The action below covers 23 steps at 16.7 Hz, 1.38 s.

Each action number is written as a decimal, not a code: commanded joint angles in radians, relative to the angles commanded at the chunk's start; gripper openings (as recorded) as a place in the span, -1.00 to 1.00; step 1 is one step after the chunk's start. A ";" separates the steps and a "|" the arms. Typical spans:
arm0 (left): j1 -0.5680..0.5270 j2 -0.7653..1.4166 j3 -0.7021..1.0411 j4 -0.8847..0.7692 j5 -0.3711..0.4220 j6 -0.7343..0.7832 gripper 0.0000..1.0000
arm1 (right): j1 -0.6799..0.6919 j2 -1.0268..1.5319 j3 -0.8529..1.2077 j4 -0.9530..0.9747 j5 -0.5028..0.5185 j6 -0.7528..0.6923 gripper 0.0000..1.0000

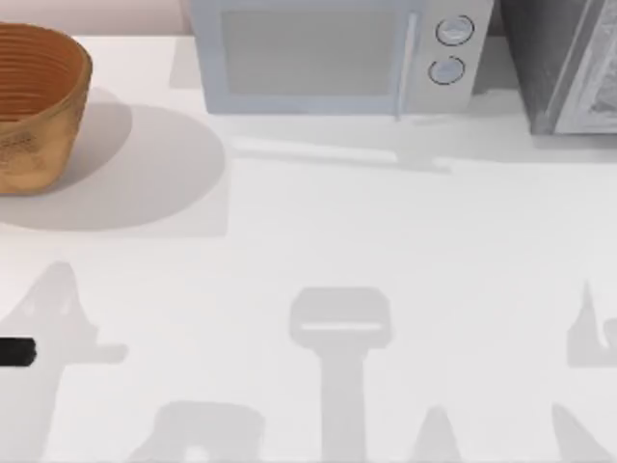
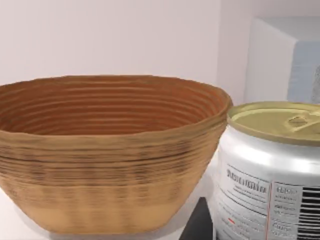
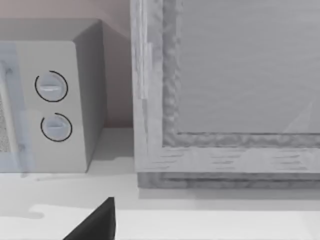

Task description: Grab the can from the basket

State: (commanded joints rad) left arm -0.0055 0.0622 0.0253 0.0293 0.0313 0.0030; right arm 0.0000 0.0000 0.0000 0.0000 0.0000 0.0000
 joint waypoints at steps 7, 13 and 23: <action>-0.037 0.443 0.195 0.239 0.248 0.009 -1.00 | 0.000 0.000 0.000 0.000 0.000 0.000 1.00; -0.086 1.028 0.453 0.556 0.577 0.020 -1.00 | 0.000 0.000 0.000 0.000 0.000 0.000 1.00; -0.171 2.019 0.892 1.093 1.132 0.040 -1.00 | 0.000 0.000 0.000 0.000 0.000 0.000 1.00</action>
State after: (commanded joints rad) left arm -0.1763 2.0808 0.9175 1.1220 1.1636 0.0430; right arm 0.0000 0.0000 0.0000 0.0000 0.0000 0.0000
